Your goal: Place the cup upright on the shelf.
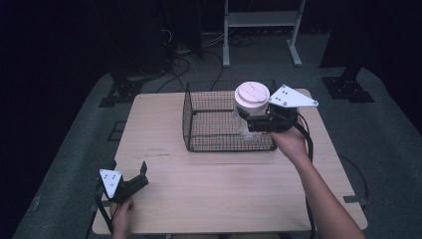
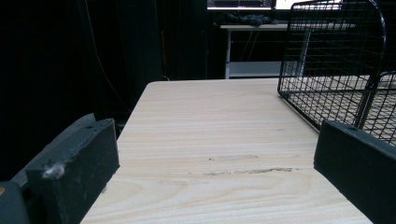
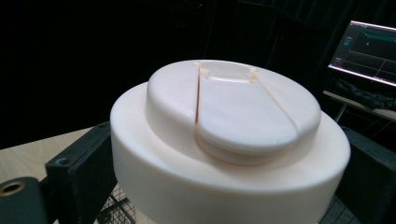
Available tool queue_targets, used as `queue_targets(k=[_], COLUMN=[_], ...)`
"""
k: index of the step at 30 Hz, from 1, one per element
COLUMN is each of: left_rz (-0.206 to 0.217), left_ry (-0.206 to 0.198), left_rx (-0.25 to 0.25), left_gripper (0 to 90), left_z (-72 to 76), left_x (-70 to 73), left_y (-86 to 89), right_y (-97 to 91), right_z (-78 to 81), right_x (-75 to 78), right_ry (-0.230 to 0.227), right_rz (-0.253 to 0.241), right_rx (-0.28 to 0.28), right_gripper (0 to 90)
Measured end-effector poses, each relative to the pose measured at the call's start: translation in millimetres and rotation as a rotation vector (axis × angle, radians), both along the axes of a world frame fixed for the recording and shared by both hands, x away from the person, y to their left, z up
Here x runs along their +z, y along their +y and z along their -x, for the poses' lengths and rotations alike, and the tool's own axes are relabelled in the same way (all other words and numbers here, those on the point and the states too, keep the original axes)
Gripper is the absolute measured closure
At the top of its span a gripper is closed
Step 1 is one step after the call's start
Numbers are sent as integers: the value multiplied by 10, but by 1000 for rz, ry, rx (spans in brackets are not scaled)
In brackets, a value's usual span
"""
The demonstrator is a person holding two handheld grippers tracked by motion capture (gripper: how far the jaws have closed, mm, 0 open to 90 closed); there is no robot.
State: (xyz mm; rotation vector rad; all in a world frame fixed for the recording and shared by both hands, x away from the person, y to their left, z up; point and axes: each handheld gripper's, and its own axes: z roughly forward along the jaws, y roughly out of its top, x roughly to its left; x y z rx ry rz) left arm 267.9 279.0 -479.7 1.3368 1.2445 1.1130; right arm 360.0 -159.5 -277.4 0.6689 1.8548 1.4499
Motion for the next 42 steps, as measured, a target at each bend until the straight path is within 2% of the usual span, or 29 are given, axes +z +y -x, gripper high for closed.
queue_targets(k=[10,14,16,31,42], left_rz=[2,4,1,7,13], left_ry=[-1,-1,-1,-1,1], left_rx=[1,1,1,1,5], left_gripper=[0,0,0,0,0], left_z=[1,-2,-2,-1,7], left_x=[0,0,0,-1,1], left_y=[3,3,1,7,13], right_y=[101,147,169,374,472], right_z=[-199,-279,-316,-652,-836], right_x=[75,96,93,-34,-166], right_ry=[-2,-3,3,31,49], right_rz=[0,16,4,20,36], right_rx=[-13,-18,-16,-29,-39], right_gripper=[42,42,42,42,42])
